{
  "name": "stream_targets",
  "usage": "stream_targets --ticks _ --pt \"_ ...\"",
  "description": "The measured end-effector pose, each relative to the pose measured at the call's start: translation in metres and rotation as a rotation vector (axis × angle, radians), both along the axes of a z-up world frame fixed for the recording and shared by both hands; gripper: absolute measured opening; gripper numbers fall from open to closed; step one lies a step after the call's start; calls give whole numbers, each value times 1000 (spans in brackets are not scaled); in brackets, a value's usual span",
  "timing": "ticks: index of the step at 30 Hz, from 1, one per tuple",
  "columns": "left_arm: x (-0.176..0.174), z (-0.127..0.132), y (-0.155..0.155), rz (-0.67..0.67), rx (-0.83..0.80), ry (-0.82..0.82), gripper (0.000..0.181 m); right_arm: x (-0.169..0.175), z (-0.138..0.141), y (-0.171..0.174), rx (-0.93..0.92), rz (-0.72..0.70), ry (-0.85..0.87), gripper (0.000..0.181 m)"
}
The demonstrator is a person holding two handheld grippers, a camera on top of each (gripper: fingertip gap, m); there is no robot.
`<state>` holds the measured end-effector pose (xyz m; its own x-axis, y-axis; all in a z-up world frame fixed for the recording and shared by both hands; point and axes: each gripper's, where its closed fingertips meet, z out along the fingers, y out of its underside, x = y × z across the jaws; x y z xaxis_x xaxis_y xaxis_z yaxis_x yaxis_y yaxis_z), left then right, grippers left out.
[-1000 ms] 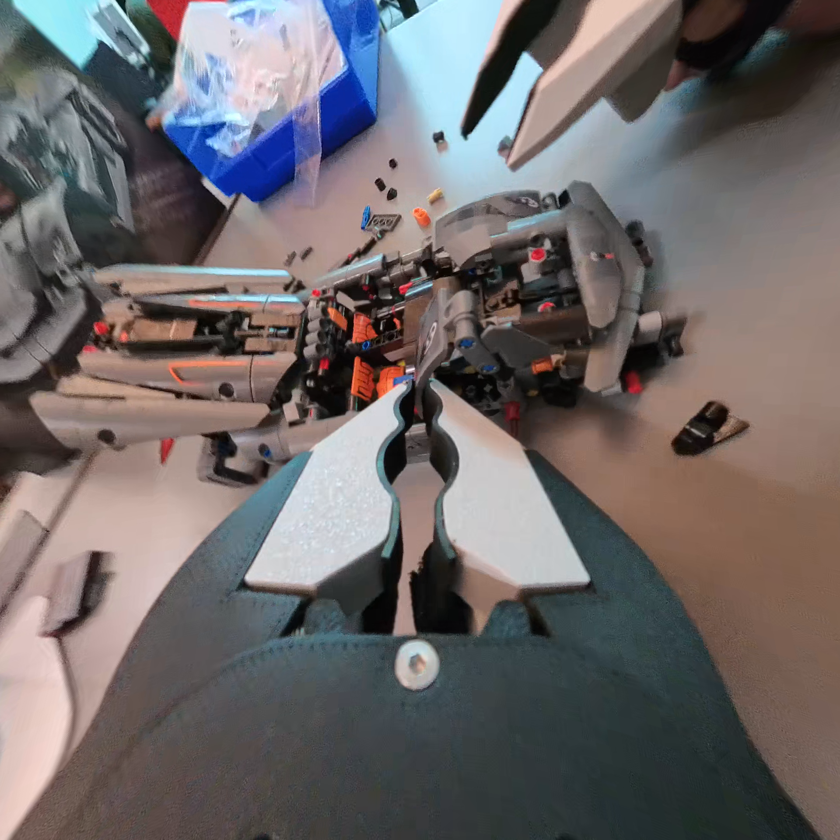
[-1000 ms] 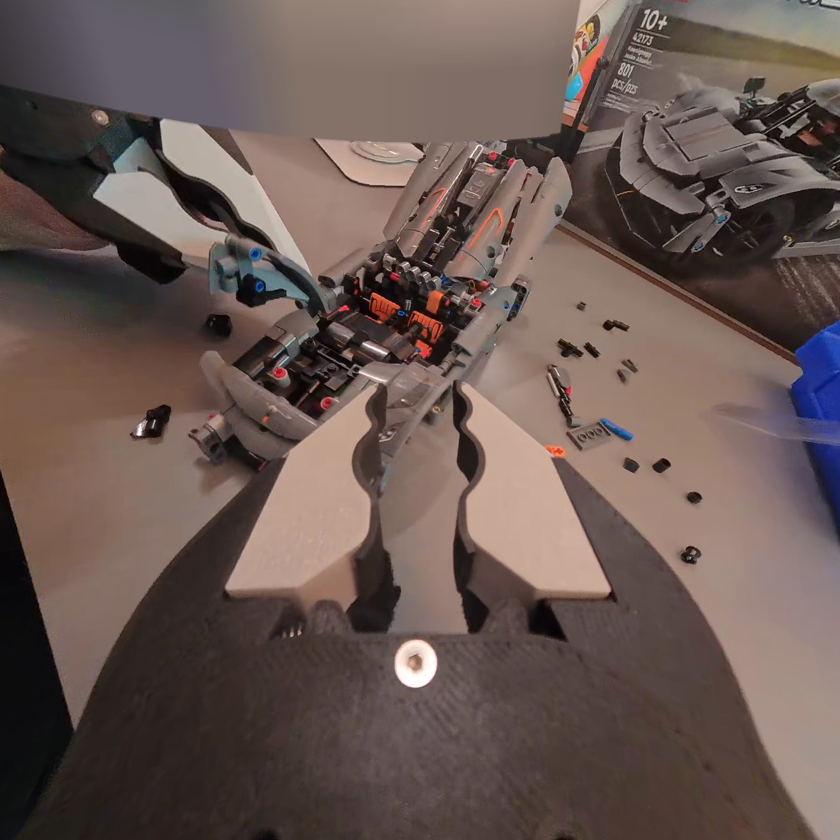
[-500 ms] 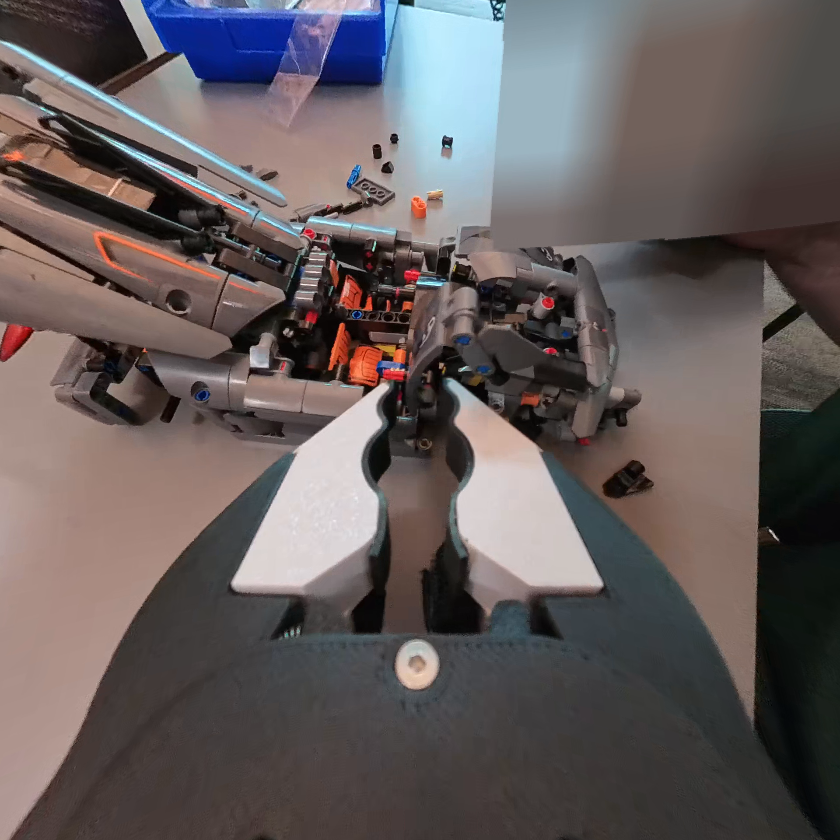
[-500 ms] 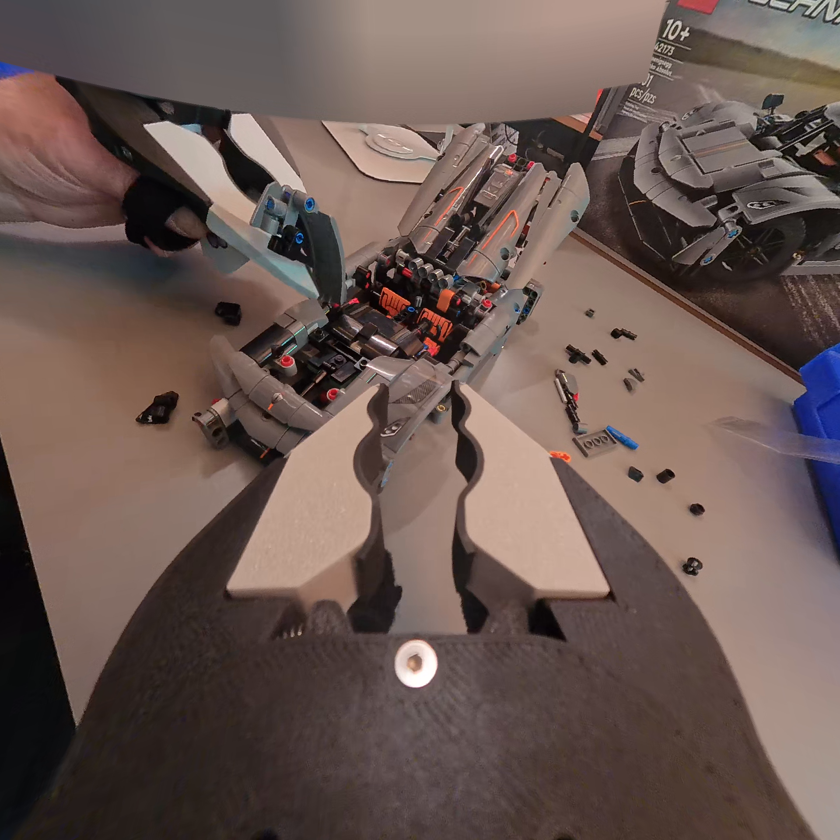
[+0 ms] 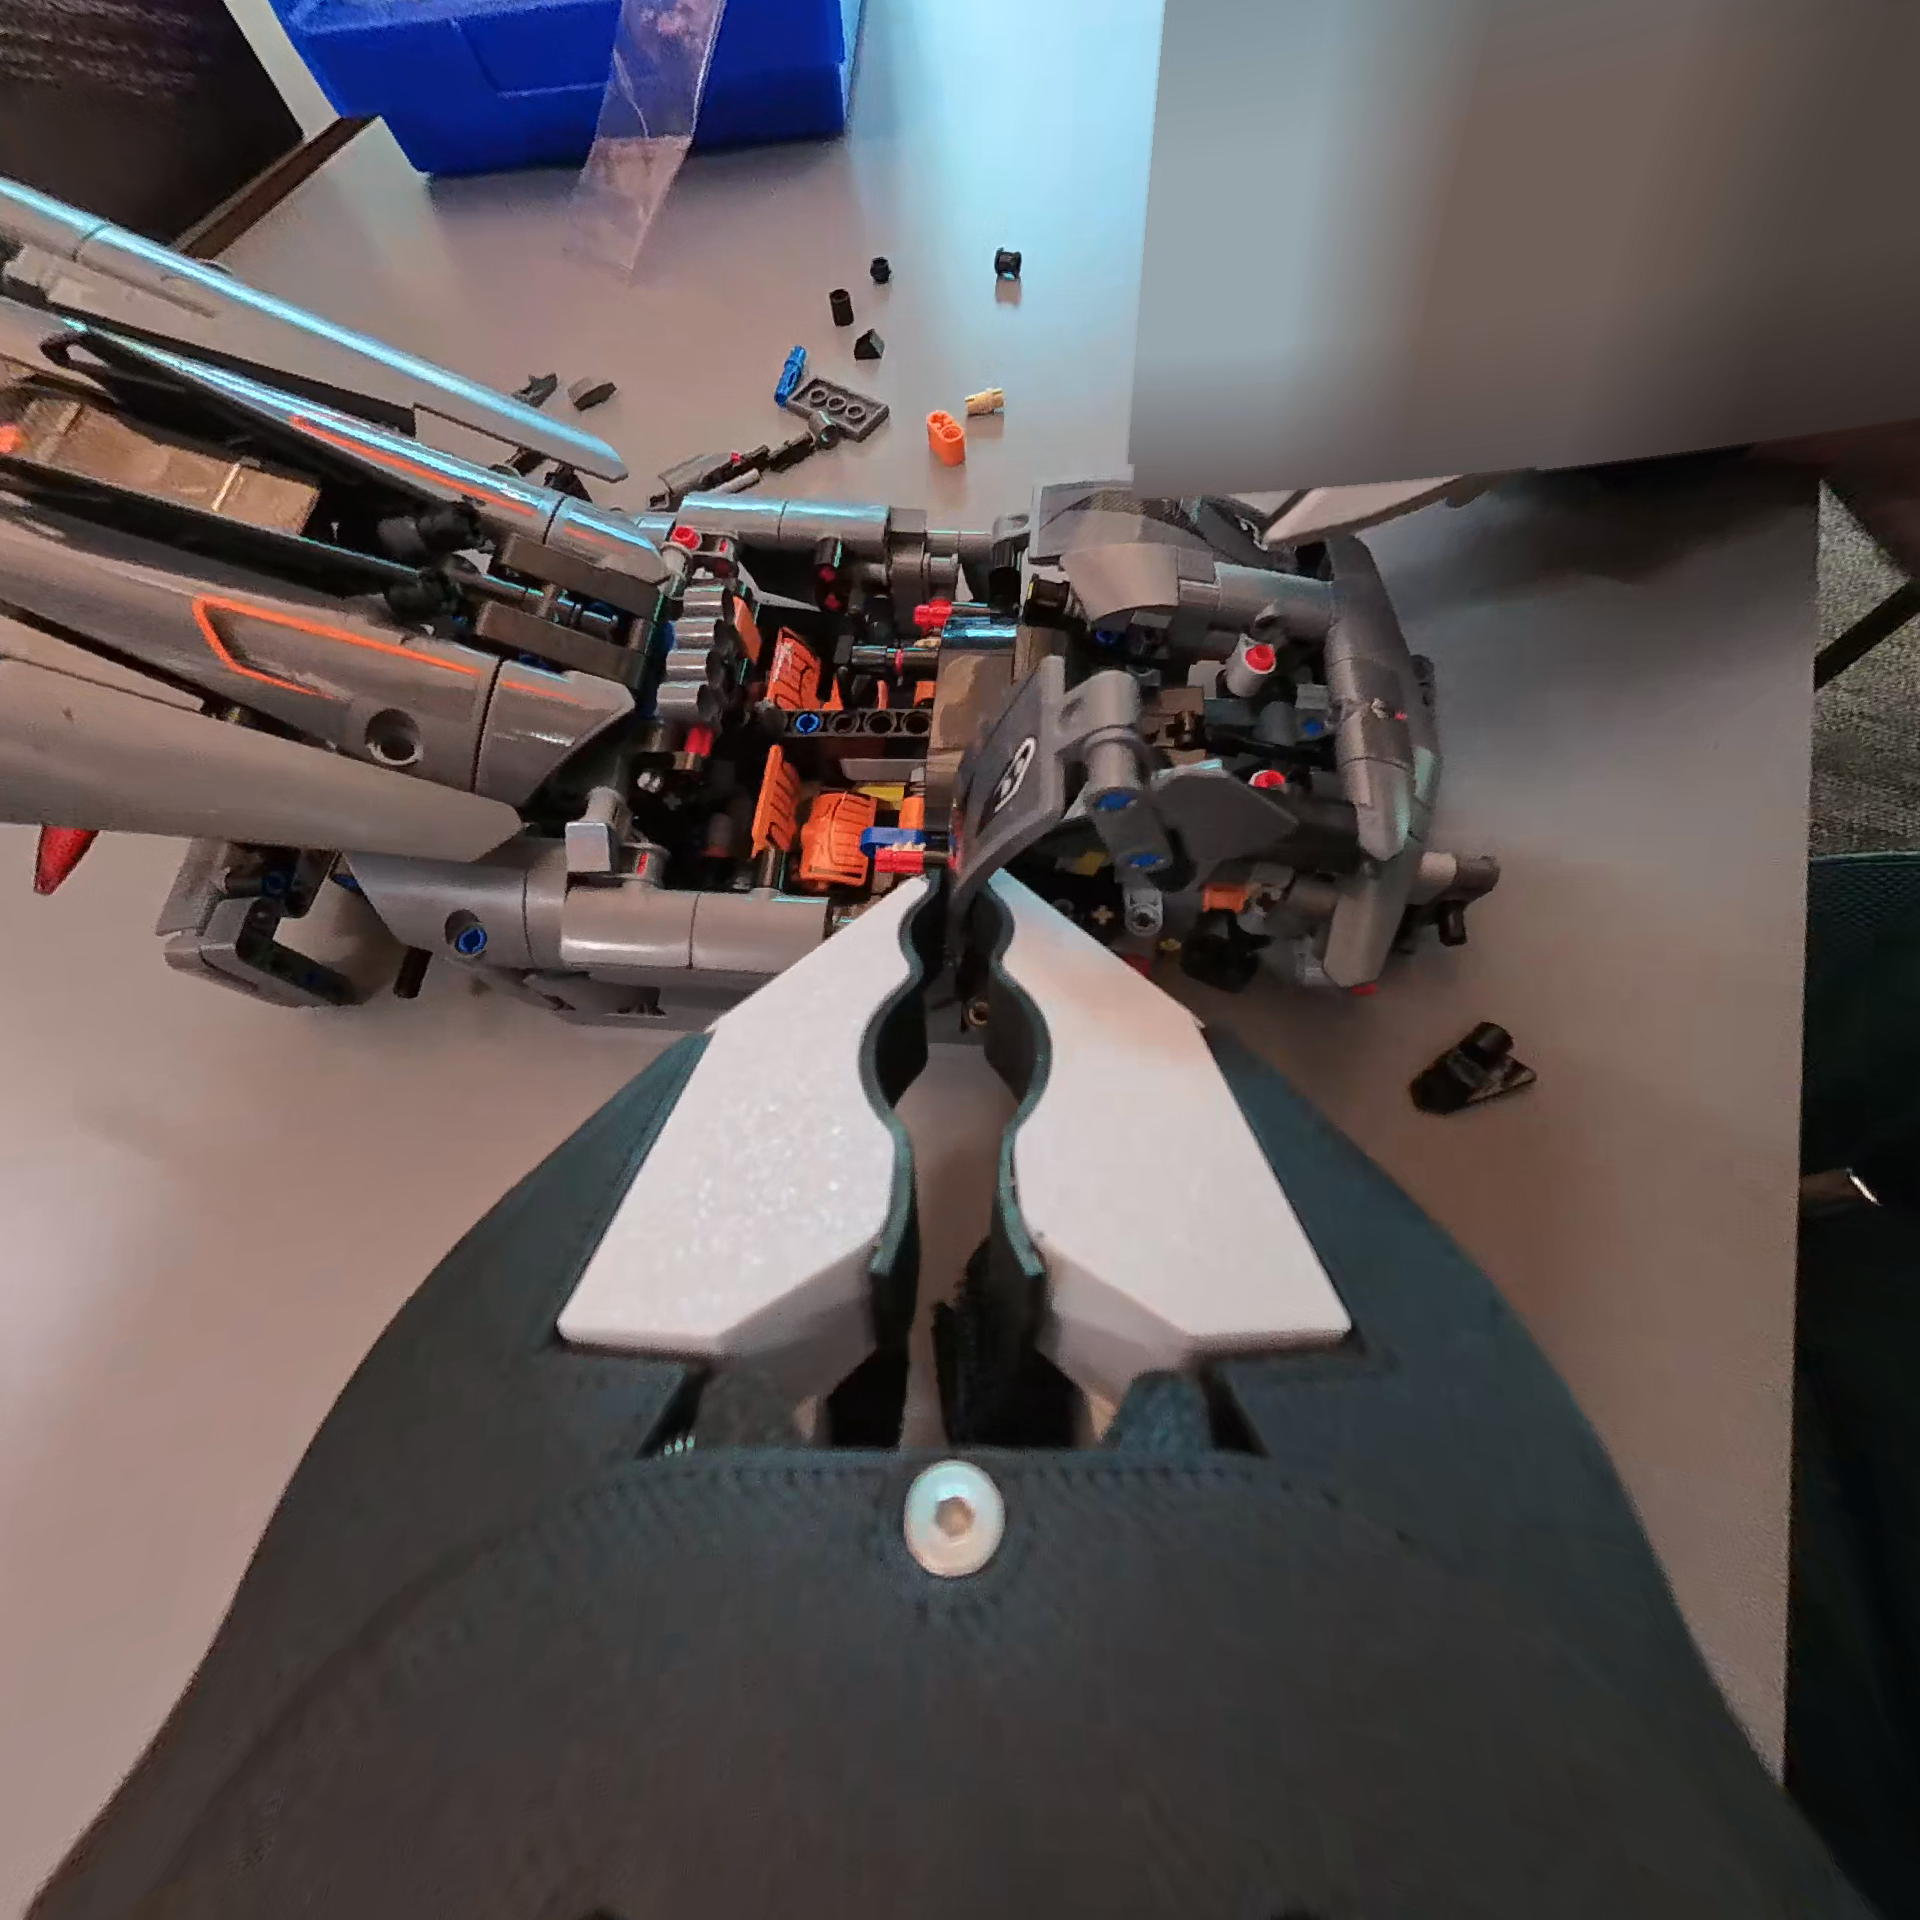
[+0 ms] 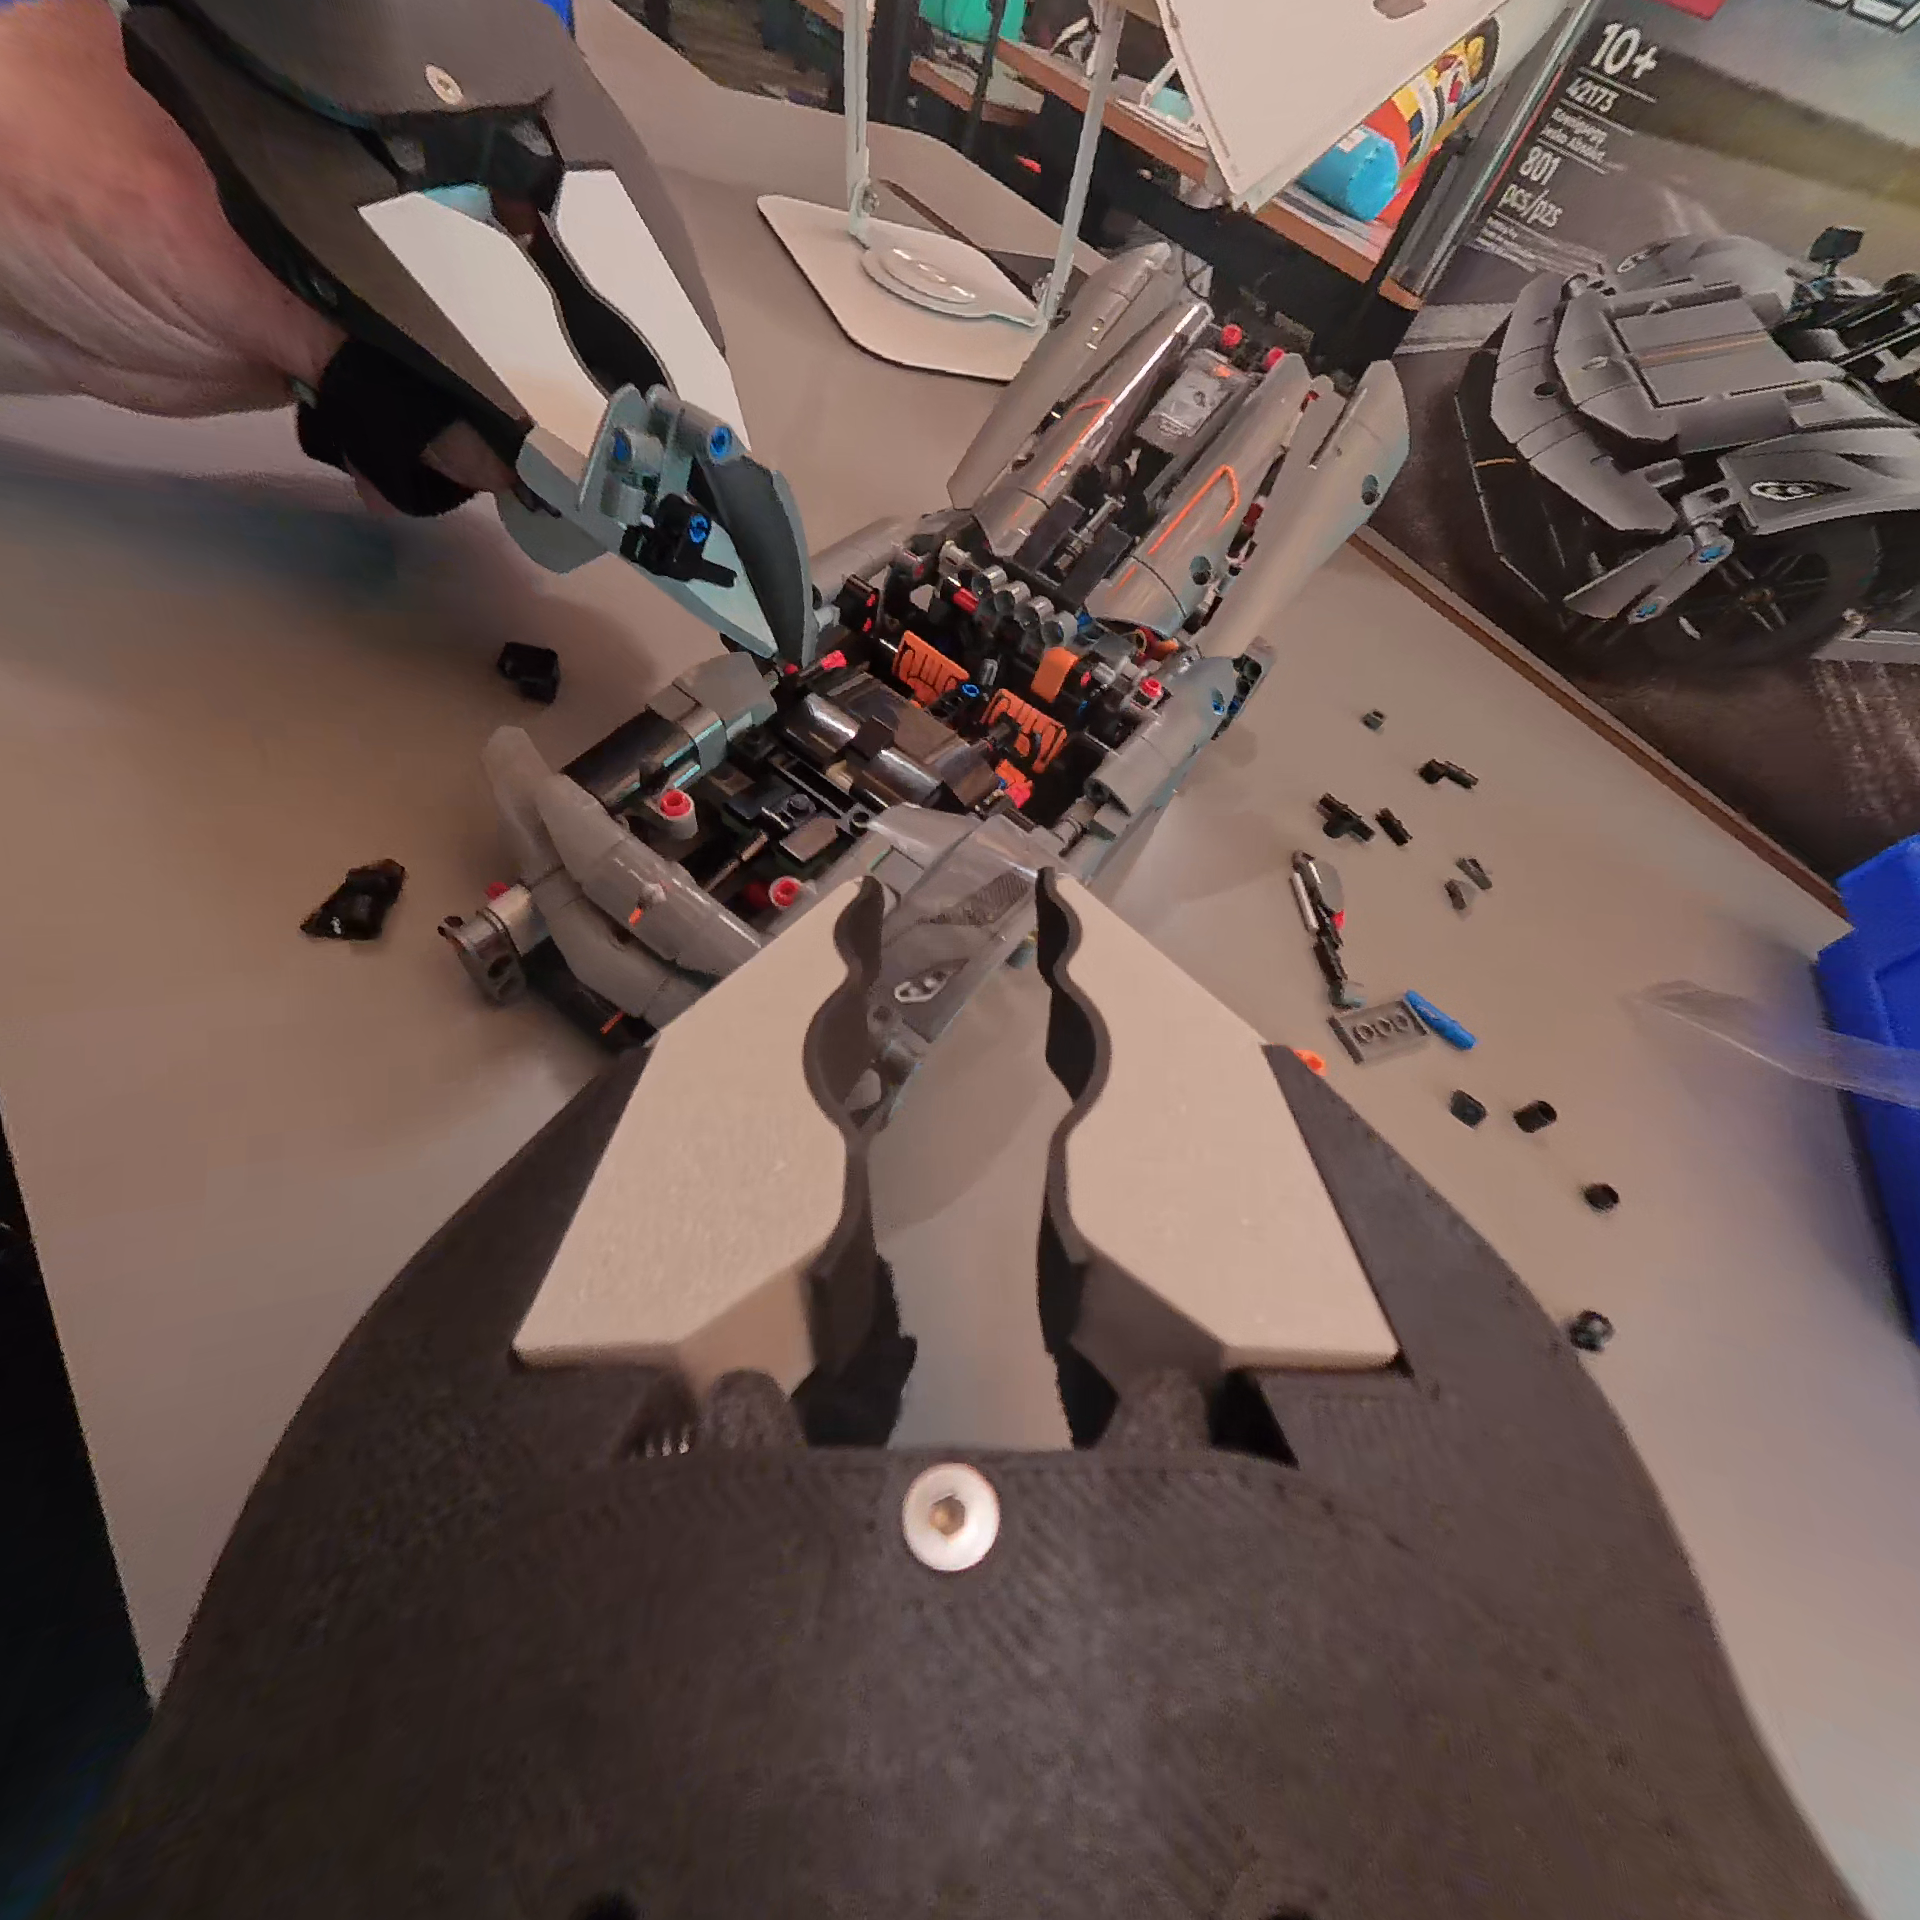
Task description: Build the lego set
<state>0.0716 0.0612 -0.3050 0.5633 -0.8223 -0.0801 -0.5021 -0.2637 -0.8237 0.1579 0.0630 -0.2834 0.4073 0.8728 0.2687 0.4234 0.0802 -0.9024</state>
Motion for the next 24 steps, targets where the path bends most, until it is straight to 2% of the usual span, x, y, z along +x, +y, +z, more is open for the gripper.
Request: stream_targets --ticks 3,8,14,24 --pt "0 0 0 -10 -7 0 2 -9 0 -1 -60 20 14 34" --pt "0 -1 0 -9 -47 -39 2 -20 -3 1 -40 28 -10 35" --pt "-2 -1 1 -27 -76 -32 1 -26 -13 0 12 9 -90 23" --pt "-3 -1 1 -50 -80 12 1 -26 -14 1 -24 11 -84 24"
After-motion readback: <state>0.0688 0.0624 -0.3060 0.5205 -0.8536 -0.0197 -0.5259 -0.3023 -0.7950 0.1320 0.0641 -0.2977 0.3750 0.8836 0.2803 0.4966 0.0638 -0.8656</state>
